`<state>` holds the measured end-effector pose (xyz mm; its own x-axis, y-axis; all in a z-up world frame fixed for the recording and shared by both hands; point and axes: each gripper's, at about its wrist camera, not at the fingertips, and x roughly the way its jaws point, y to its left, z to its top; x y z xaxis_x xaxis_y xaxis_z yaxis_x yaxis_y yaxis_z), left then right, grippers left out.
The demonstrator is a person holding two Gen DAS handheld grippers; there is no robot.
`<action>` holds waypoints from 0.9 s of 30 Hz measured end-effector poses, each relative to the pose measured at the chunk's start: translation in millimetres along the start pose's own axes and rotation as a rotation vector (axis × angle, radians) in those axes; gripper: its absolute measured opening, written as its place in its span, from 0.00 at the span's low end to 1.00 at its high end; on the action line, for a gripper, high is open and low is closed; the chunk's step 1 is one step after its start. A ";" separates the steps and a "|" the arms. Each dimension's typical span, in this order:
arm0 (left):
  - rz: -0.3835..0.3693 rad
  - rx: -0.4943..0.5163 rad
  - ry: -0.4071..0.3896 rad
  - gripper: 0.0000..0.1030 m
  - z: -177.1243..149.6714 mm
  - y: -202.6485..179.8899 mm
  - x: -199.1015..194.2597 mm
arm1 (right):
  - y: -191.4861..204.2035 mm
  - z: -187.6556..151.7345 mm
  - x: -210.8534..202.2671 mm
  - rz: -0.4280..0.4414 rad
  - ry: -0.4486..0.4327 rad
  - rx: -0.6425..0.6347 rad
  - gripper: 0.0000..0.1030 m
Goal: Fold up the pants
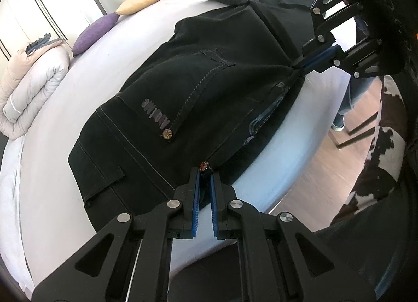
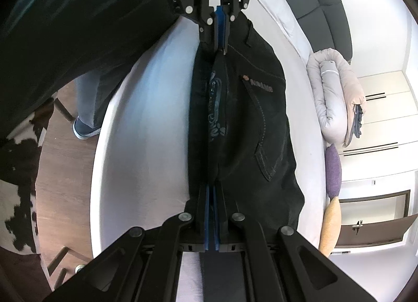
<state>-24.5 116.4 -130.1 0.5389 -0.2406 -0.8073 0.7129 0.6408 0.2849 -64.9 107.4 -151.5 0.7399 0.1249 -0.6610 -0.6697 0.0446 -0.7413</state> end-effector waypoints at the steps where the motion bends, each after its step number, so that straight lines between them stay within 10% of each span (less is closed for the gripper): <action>1: 0.000 -0.006 0.003 0.06 -1.2 -0.7 2.0 | 2.5 0.3 1.0 0.001 0.004 0.001 0.03; 14: 0.027 -0.027 0.042 0.19 -11.0 2.2 -5.6 | 10.6 4.4 12.6 0.015 0.043 0.090 0.06; 22: 0.010 -0.276 -0.106 0.19 14.3 43.4 -52.6 | 8.5 5.2 12.9 -0.004 0.044 0.204 0.07; 27: -0.050 -0.469 -0.118 0.19 61.6 48.0 1.1 | -1.6 -1.8 9.4 -0.002 0.018 0.357 0.11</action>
<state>38.0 102.0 -85.5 0.5758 -0.3429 -0.7422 0.4748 0.8793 -0.0378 -56.8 106.7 -156.7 0.7399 0.1069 -0.6642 -0.6460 0.3886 -0.6570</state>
